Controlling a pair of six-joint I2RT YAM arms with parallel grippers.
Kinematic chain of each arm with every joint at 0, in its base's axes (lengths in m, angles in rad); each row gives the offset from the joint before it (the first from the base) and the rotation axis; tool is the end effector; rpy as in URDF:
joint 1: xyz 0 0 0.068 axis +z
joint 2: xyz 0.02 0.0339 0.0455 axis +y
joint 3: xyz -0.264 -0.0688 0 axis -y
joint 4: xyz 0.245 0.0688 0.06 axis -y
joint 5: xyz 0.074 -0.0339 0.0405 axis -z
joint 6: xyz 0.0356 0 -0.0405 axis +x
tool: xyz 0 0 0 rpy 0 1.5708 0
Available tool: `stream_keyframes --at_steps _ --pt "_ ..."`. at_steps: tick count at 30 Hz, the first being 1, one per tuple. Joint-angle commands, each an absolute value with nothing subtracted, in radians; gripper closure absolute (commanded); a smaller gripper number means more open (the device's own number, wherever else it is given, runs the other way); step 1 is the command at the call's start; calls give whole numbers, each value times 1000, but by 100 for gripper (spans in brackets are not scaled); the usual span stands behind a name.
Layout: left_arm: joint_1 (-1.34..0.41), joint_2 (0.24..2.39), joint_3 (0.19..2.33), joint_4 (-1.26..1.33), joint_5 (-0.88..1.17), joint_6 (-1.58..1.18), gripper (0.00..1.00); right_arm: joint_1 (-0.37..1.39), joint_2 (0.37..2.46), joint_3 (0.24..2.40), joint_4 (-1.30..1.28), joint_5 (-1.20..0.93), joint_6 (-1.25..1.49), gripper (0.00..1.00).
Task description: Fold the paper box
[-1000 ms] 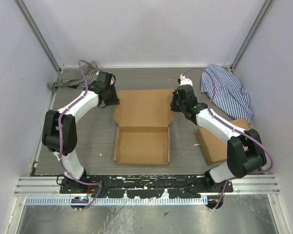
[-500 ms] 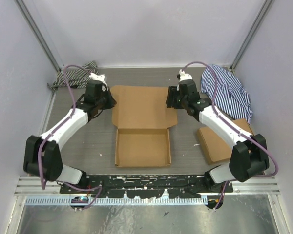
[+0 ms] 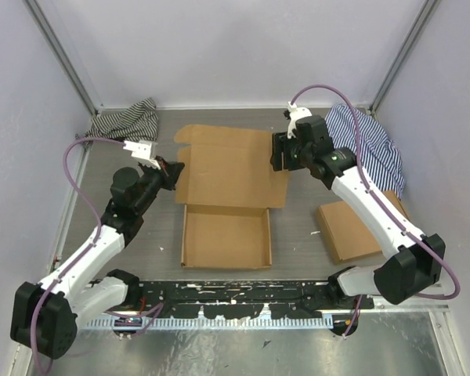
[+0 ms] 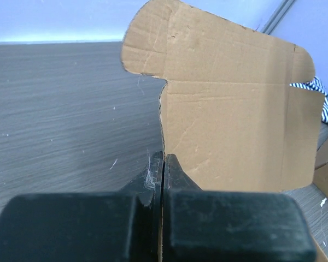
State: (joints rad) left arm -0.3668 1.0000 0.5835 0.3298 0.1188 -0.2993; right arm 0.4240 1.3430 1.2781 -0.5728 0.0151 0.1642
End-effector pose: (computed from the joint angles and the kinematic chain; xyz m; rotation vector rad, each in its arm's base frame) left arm 0.2175 -0.0881 0.2819 0.1491 1.6856 -0.6014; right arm 0.2708 0.1216 0.3494 -0.2799 2.2082 0.3089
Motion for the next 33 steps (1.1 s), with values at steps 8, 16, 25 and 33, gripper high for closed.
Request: stream_keyframes --at_steps 8,16,25,33 --pt "-375 871 531 482 153 -293 100 417 1286 1286 -616 92 82 32" --pt "-376 851 534 462 157 -280 100 364 1357 1254 -469 92 76 32" --pt "-376 850 539 453 153 -272 100 221 1460 1289 -330 -255 67 28" --pt "-376 864 546 455 151 -273 100 189 1556 1315 -287 -514 31 29"
